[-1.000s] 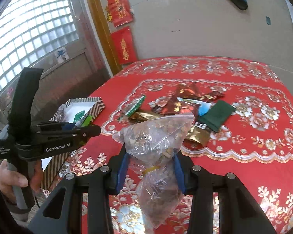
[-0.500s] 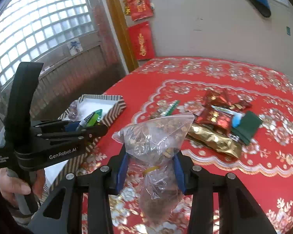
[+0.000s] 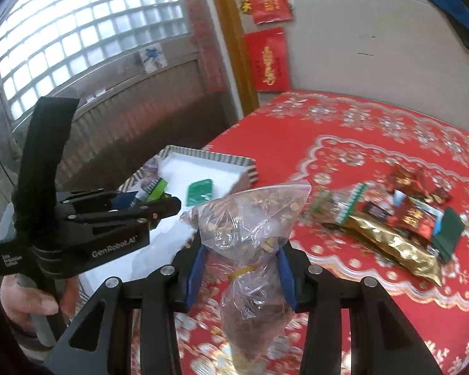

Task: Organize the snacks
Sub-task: 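Carry nut bag and black-green snack to the white tray and release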

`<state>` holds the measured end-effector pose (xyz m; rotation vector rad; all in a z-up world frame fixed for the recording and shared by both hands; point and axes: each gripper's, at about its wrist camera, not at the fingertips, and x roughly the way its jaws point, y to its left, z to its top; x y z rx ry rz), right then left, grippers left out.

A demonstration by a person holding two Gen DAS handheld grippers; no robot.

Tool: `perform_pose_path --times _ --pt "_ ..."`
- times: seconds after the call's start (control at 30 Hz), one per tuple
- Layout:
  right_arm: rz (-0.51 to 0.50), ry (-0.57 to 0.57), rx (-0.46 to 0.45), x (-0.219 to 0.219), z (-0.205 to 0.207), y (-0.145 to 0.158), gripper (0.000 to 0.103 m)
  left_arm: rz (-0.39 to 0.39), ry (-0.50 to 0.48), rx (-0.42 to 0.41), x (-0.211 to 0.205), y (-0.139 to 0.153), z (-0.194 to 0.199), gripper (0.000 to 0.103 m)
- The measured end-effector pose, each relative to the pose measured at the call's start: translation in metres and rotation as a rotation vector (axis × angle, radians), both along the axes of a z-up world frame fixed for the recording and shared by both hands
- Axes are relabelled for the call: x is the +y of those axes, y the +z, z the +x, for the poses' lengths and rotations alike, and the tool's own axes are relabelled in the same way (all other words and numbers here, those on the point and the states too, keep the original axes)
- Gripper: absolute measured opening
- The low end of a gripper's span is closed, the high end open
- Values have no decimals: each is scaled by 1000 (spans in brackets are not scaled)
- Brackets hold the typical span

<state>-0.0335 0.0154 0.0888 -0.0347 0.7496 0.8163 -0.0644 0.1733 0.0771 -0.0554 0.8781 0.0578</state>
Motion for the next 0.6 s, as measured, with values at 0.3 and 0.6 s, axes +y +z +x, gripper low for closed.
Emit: perform_pose_path --times 0.3,0.6 --pt "-21 78 4 60 -9 6 43 9 68 25 46 -12 -3 28" --pt "-27 121 52 106 -6 -1 43 24 129 65 89 -29 -3 28"
